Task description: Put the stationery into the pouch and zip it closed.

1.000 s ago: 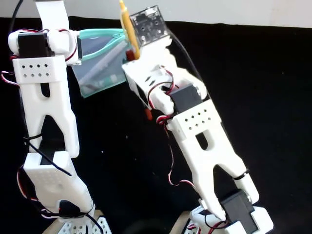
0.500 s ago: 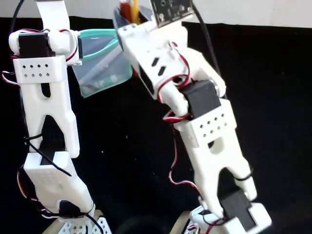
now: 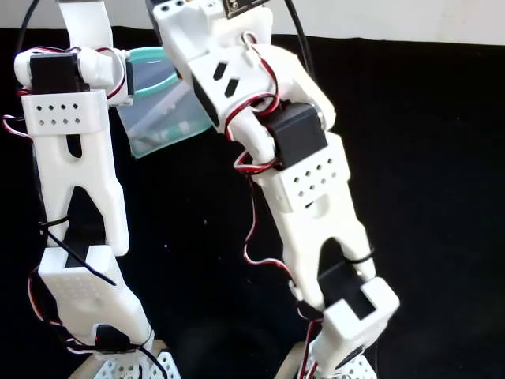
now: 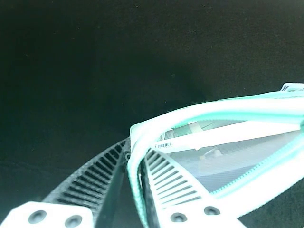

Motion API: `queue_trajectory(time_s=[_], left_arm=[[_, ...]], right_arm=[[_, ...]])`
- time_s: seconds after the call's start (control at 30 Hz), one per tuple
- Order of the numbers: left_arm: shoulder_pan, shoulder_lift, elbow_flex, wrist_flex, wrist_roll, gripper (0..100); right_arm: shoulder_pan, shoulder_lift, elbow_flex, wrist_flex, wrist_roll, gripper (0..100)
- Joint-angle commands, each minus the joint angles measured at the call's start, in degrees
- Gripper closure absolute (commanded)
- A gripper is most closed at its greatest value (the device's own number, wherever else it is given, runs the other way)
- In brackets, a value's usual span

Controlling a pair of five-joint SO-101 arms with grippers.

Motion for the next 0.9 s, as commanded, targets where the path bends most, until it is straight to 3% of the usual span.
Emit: queue_trajectory(time_s=[0.0,0.47,0.87], left_arm=[[0.8,0.2,0.0,-0.3,0.4,99],[0.7,0.2,0.0,-0.4,0.4,99],[-2.1,0.2,0.0,-0.4,0.4,99]], right_arm=[[-0.6,2.7,-7.3,-1.4,-0.5,99.1],[-0.3,24.7,-25.5,-0.7,-10.5,99.1],[0.4,37.2,-41.6,12.4,-20.0,99.1]])
